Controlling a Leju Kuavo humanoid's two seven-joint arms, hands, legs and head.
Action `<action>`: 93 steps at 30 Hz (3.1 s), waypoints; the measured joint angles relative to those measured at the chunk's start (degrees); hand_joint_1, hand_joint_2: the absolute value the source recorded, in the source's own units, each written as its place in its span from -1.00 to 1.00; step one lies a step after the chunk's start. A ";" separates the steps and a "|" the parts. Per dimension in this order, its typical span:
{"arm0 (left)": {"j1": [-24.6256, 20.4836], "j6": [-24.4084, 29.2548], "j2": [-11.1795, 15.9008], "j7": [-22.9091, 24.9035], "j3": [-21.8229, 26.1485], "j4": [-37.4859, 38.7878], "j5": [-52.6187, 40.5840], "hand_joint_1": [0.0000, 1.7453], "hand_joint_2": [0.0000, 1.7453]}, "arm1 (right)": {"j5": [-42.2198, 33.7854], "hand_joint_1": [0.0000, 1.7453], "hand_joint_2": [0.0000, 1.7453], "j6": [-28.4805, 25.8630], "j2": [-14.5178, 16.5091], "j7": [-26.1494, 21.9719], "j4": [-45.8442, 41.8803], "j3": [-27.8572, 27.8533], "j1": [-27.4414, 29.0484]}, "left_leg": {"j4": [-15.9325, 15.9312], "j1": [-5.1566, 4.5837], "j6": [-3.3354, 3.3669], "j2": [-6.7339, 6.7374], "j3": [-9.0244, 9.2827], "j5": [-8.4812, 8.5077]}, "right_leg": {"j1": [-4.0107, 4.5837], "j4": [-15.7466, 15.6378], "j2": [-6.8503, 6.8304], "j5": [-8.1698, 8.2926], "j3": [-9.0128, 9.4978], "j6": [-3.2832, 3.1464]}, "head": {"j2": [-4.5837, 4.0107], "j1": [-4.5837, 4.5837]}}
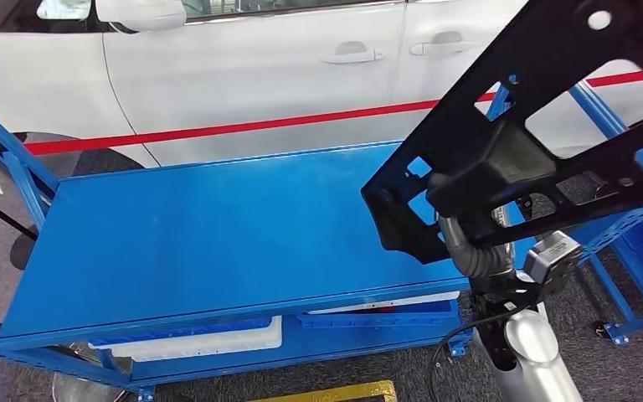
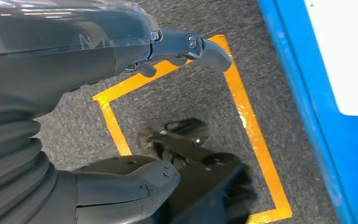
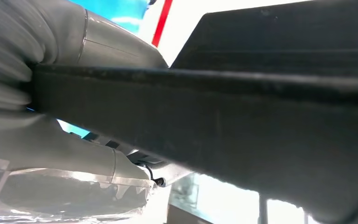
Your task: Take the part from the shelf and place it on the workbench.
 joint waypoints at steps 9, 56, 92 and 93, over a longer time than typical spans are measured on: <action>0.06 1.38 0.64 0.80 0.00 0.00 0.71 -1.00 1.00 | -5.23 1.00 1.00 3.08 -4.18 0.34 -5.38 -1.89 -1.38 | -16.85 -0.61 2.28 0.06 10.92 5.63 | 0.44 0.62 -0.15 1.72 -1.71 1.98 | 0.00 -0.14; 0.18 2.45 1.51 1.60 0.03 0.06 1.75 -1.00 1.00 | -0.05 1.00 1.00 6.78 -3.68 -3.96 -6.67 -0.93 17.33 | -14.76 -0.50 0.81 0.55 3.83 9.46 | -0.42 -0.15 -0.03 -3.36 4.20 1.28 | 0.00 0.42; 0.13 1.69 1.71 1.26 -0.94 0.11 1.90 -1.00 1.00 | 0.80 1.00 1.00 2.27 -3.94 -4.73 -14.18 -4.38 15.75 | -0.79 -0.19 0.02 0.51 0.61 0.77 | 0.30 -1.67 -0.48 0.39 1.50 -0.17 | 0.00 0.05; 0.12 1.69 1.73 1.27 -0.96 0.11 1.90 -1.00 1.00 | 0.80 1.00 1.00 2.27 -3.94 -4.72 -14.18 -4.38 15.75 | -0.78 -0.07 -0.16 0.51 1.70 2.06 | 0.22 -1.40 -0.47 0.95 0.50 0.02 | 0.00 0.03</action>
